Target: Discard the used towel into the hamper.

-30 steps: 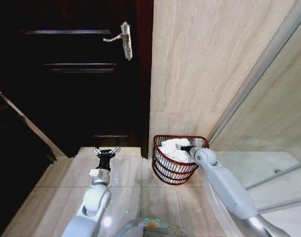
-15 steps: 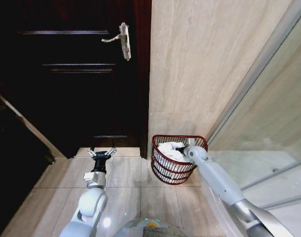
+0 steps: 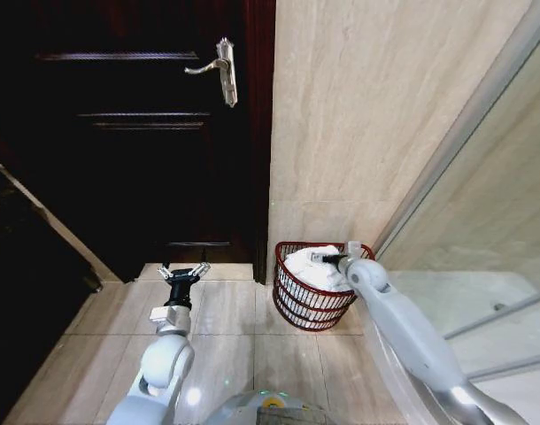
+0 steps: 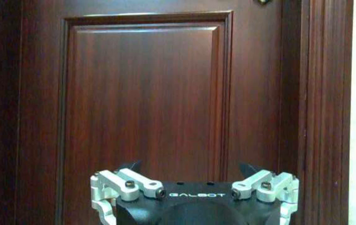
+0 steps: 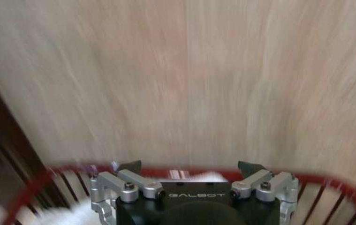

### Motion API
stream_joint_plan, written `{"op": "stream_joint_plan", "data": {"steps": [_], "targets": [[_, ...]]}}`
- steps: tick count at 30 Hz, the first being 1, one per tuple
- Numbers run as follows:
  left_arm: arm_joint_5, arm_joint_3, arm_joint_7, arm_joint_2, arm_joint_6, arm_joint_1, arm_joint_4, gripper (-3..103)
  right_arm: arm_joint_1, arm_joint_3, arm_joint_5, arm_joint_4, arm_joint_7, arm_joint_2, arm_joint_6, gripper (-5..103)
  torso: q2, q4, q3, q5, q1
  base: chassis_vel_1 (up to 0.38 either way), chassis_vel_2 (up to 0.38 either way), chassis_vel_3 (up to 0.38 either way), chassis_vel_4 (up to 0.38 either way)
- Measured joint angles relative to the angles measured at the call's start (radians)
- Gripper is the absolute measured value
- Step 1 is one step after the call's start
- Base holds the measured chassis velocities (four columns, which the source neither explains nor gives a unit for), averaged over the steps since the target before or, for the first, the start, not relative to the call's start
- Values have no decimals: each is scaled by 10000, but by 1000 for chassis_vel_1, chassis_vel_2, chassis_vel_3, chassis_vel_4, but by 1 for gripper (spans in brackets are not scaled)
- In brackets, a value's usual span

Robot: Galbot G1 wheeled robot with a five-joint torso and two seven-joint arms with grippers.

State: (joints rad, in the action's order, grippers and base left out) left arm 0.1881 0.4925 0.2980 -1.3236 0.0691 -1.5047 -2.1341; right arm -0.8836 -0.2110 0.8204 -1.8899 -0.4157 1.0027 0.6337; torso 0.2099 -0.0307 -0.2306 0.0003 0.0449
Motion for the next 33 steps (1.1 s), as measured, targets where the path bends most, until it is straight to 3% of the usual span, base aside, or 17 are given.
{"op": "stream_joint_plan", "data": {"steps": [2,3,6,7,10,13,16,22,33], "targets": [[0,-38,9,5,25,18,26,100,-693,-203,-768,-792,8,-173,-1344,100,1,2,0,1,-1,0,0,0,0],[0,-38,9,5,25,18,26,100,-693,-203,-768,-792,8,-173,-1344,100,1,2,0,1,-1,0,0,0,0],[81,-60,13,65,79,72,83,100,-1937,-1041,-2496,-1564,811,-164,-3355,100,2,3,1,1,-2,0,0,0,0],[81,-60,13,65,79,72,83,100,-1937,-1041,-2496,-1564,811,-164,-3355,100,2,3,1,1,-2,0,0,0,0],[126,-118,4,47,83,149,121,100,-3265,-2123,-3929,-1951,1760,210,-4641,100,2,4,2,-1,-2,0,0,0,0],[132,-190,-81,-10,60,129,80,100,-4225,-2722,-4599,-2322,2029,616,-5187,100,3,6,2,-1,-2,0,0,0,0],[133,-249,-358,-83,40,41,-24,100,-5401,-3286,-5204,-3055,2292,1210,-5514,100,3,4,3,-3,-3,0,0,0,0],[275,-251,-779,-170,-131,29,-170,100,-6315,-3769,-5442,-3865,2674,1840,-5508,100,5,5,3,-6,-3,0,0,0,0],[721,-190,-1436,34,-486,139,-502,100,-6669,-5806,-4565,-3442,4397,2253,-5282,100,5,4,1,-3,-3,0,0,0,0]]}}
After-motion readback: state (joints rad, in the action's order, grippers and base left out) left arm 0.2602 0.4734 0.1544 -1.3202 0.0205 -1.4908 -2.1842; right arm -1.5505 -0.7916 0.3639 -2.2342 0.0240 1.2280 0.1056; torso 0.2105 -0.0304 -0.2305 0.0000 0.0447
